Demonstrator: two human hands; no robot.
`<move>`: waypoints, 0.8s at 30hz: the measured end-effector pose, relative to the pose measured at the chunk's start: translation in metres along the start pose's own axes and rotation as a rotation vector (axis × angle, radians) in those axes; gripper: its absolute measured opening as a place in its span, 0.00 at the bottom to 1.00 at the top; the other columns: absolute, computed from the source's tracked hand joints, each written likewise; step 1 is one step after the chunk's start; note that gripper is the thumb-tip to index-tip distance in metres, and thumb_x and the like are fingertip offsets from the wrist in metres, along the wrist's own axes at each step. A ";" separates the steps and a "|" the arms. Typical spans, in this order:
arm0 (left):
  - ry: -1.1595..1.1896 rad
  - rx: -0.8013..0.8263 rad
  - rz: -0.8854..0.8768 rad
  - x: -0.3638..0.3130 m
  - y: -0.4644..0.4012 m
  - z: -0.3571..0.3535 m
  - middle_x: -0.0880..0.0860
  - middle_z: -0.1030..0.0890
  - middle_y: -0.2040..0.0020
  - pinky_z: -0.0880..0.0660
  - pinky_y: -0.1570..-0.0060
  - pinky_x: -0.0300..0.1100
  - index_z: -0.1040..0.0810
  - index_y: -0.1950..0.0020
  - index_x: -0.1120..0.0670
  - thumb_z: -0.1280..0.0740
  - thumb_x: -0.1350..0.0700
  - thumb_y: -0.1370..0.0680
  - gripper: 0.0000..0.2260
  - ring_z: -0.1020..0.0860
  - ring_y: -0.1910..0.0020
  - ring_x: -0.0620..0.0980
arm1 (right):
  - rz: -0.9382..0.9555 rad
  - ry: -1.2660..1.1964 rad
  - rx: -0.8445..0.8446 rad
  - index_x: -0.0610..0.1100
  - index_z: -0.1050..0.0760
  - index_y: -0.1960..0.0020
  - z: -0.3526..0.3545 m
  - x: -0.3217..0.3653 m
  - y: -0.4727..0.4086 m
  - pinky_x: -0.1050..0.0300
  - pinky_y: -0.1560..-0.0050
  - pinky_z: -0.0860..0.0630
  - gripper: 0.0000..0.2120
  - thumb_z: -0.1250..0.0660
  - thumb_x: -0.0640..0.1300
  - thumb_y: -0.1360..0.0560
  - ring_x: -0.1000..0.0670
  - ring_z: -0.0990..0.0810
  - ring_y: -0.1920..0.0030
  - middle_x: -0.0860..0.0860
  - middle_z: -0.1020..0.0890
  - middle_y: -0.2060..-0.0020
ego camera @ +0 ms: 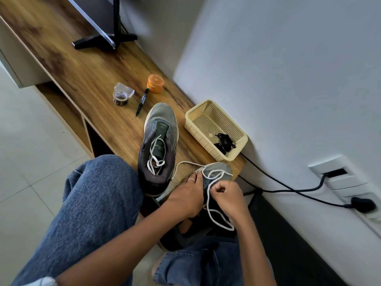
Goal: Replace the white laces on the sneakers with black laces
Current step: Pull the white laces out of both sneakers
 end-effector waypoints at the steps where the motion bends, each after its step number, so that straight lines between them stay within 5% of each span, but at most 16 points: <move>1: 0.000 -0.002 0.001 0.000 0.000 0.000 0.58 0.53 0.20 0.47 0.27 0.44 0.58 0.21 0.60 0.44 0.57 0.17 0.30 0.50 0.22 0.54 | -0.004 -0.104 0.054 0.42 0.24 0.70 0.000 -0.001 0.006 0.58 0.54 0.27 0.12 0.30 0.35 0.29 0.51 0.22 0.61 0.51 0.21 0.66; 6: 0.002 -0.013 -0.003 0.000 0.001 0.001 0.58 0.49 0.21 0.44 0.28 0.45 0.54 0.21 0.60 0.44 0.58 0.18 0.29 0.46 0.23 0.55 | 0.040 -0.409 0.262 0.44 0.21 0.68 0.004 0.002 0.036 0.66 0.49 0.26 0.10 0.25 0.34 0.33 0.56 0.23 0.44 0.52 0.23 0.43; 14: 0.015 -0.029 0.000 -0.001 0.001 0.001 0.56 0.48 0.21 0.40 0.31 0.46 0.54 0.21 0.59 0.44 0.59 0.19 0.29 0.40 0.25 0.57 | 0.074 -0.499 0.418 0.48 0.19 0.66 0.002 -0.001 0.060 0.59 0.34 0.34 0.06 0.22 0.43 0.37 0.60 0.28 0.35 0.58 0.26 0.36; 18: -0.007 -0.020 -0.004 -0.001 0.001 0.001 0.57 0.50 0.21 0.42 0.29 0.45 0.55 0.21 0.60 0.43 0.57 0.18 0.30 0.42 0.24 0.57 | -0.031 -0.443 0.201 0.46 0.17 0.57 0.011 -0.010 0.047 0.69 0.52 0.27 0.07 0.33 0.43 0.23 0.61 0.20 0.49 0.55 0.17 0.50; 20: -0.007 -0.004 -0.005 -0.002 0.002 0.001 0.57 0.51 0.21 0.43 0.29 0.45 0.56 0.21 0.60 0.42 0.56 0.18 0.31 0.44 0.23 0.56 | -0.065 -0.328 0.076 0.47 0.18 0.56 0.015 -0.013 0.036 0.63 0.54 0.24 0.10 0.36 0.46 0.21 0.56 0.19 0.54 0.52 0.16 0.58; 24: -0.002 -0.009 -0.011 -0.002 0.001 0.002 0.56 0.50 0.21 0.42 0.29 0.46 0.56 0.21 0.60 0.43 0.56 0.18 0.31 0.43 0.24 0.56 | -0.008 -0.075 -0.059 0.47 0.18 0.54 0.010 -0.012 0.010 0.59 0.55 0.25 0.10 0.38 0.38 0.23 0.53 0.21 0.54 0.50 0.20 0.53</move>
Point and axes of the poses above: each hand's wrist, its own y-axis away from the middle knuckle, its own z-axis out of the back of the hand, x = y × z, the point moved 9 cm from there along -y, towards the middle knuckle
